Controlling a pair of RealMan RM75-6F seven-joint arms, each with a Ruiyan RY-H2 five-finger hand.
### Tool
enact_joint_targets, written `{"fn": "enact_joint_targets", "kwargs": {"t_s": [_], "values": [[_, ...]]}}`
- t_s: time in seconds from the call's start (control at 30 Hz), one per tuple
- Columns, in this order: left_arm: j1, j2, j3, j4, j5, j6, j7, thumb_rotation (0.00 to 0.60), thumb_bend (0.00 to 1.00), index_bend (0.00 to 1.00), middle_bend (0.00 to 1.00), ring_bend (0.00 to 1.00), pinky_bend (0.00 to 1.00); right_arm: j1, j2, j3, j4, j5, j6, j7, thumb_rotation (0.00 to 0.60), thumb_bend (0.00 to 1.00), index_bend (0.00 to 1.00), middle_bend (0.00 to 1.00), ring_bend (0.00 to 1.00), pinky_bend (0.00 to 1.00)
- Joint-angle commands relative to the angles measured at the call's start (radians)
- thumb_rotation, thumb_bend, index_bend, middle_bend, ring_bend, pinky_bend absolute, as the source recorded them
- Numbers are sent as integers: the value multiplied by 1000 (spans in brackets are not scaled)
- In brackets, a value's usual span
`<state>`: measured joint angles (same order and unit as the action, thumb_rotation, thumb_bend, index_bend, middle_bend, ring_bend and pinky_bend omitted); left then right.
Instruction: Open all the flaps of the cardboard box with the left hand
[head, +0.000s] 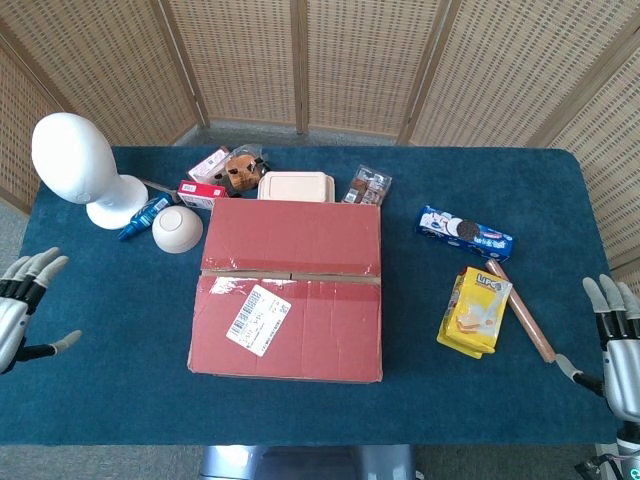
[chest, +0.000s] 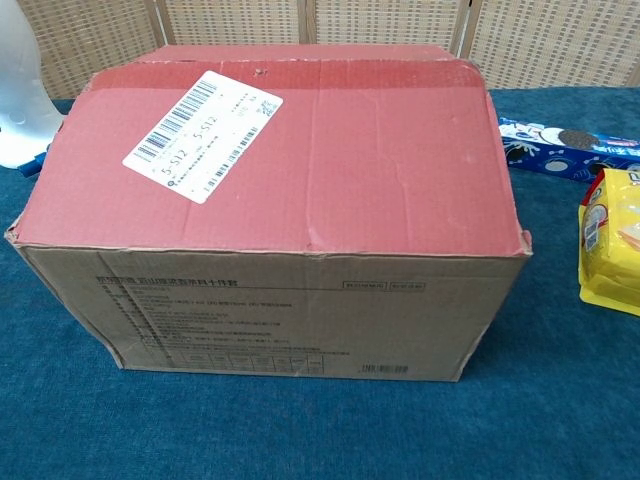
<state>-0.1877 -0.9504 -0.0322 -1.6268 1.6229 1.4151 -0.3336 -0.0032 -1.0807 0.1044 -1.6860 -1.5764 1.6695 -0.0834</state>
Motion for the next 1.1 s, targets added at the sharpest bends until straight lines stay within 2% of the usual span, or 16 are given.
{"fn": "enact_joint_targets", "kwargs": {"t_s": [0.03,0.13,0.23,0.3,0.4,0.5,0.63,0.83,1.1], "values": [[-111,149,23,-109,50,-162,-148,600,0,0,0,0,0,1,1,0,-4,1,-2,-4,600,0,0,0,0,145],[-201,224,29,-177,94,-276,-294,600,0,0,0,0,1,3,0,2,-5,6,-8,-9,600,0,0,0,0,144],[-268,269,35,-195,122,-365,-369,600,0,0,0,0,48,2,1,0,-5,5,-10,-8,600,0,0,0,0,144],[-299,284,38,-209,131,-408,-406,600,0,0,0,0,99,2,1,-1,-5,4,-9,-9,600,0,0,0,0,144],[-353,304,44,-230,158,-467,-492,600,0,0,0,0,108,1,1,-1,-5,1,-6,-9,600,0,0,0,0,144],[-425,310,47,-244,195,-517,-646,600,0,0,0,0,115,-1,1,-1,-6,1,-2,-9,600,0,0,0,0,144],[-494,293,68,-214,253,-524,-857,600,0,0,0,0,131,0,1,-2,-6,0,-4,-10,600,0,0,0,0,144],[-560,244,107,-159,313,-497,-1074,600,0,0,0,0,145,0,1,-2,-6,1,-6,-11,600,0,0,0,0,144],[-611,203,153,-115,338,-475,-1148,600,0,0,0,0,146,-2,4,1,-7,5,-4,-3,600,0,0,0,0,144]]}}
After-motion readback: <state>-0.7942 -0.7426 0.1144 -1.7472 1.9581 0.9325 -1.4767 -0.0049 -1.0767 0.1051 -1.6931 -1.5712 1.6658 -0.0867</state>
